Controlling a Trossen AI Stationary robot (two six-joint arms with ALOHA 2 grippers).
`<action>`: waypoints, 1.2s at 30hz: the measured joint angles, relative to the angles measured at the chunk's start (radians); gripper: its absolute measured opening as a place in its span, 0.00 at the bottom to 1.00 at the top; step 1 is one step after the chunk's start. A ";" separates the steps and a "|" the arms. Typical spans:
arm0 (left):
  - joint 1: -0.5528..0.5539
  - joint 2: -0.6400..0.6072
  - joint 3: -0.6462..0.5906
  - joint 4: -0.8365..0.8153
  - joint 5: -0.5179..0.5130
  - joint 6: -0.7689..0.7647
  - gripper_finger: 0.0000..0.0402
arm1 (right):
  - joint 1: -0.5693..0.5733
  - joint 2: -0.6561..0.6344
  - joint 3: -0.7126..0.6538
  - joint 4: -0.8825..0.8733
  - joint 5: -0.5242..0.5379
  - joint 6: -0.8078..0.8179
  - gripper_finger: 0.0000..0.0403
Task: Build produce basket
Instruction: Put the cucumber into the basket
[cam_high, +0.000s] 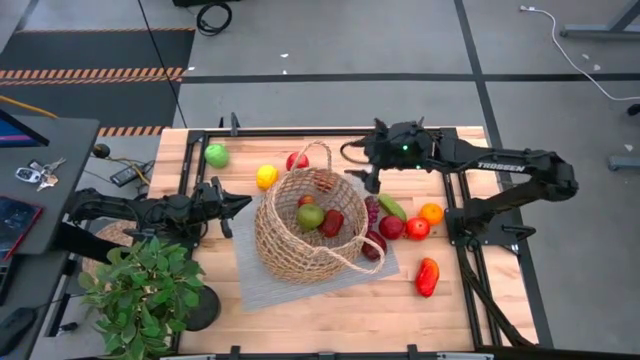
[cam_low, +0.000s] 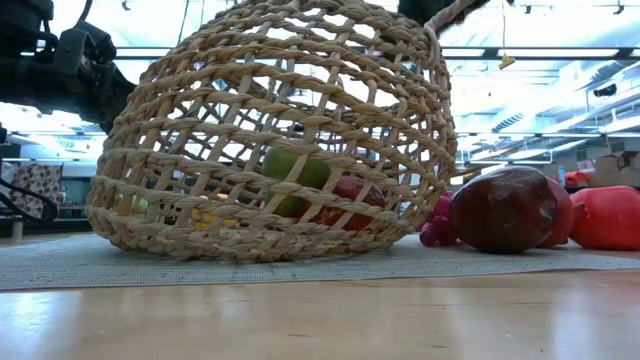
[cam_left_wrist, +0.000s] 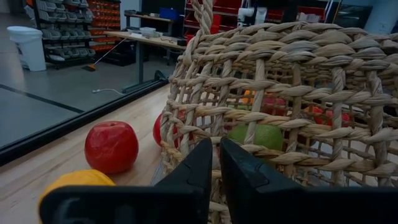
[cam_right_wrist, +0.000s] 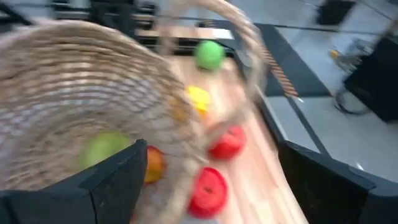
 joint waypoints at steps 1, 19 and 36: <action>0.000 0.000 0.000 0.000 0.000 0.000 0.09 | -0.024 -0.013 -0.032 0.019 -0.003 0.014 0.90; 0.000 0.000 0.000 0.000 0.000 0.000 0.09 | -0.134 -0.040 -0.255 -0.178 -0.025 0.375 0.90; 0.000 0.000 0.000 0.000 0.000 0.000 0.09 | -0.007 0.037 -0.266 -0.486 0.053 0.622 0.90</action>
